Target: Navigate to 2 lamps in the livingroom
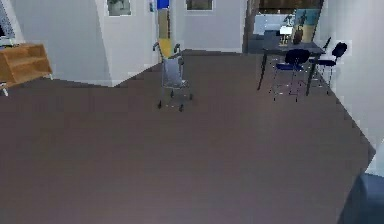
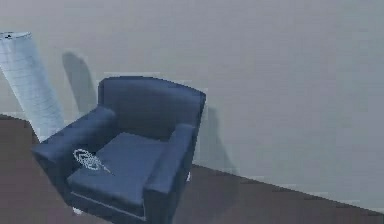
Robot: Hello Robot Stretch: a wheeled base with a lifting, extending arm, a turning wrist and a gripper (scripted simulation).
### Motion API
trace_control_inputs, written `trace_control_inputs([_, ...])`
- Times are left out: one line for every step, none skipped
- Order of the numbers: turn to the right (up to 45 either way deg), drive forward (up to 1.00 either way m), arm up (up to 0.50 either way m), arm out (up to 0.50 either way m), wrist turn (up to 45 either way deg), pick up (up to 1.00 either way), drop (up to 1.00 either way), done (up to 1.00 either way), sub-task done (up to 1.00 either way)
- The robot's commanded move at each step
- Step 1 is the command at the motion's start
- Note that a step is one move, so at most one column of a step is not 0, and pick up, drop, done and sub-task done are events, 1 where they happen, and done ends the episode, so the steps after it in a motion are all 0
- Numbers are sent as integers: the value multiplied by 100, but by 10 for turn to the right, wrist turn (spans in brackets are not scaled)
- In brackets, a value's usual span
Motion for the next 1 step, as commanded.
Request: trace_control_inputs([180, 0, 0, 0, 0, 0, 0, 0, 0])
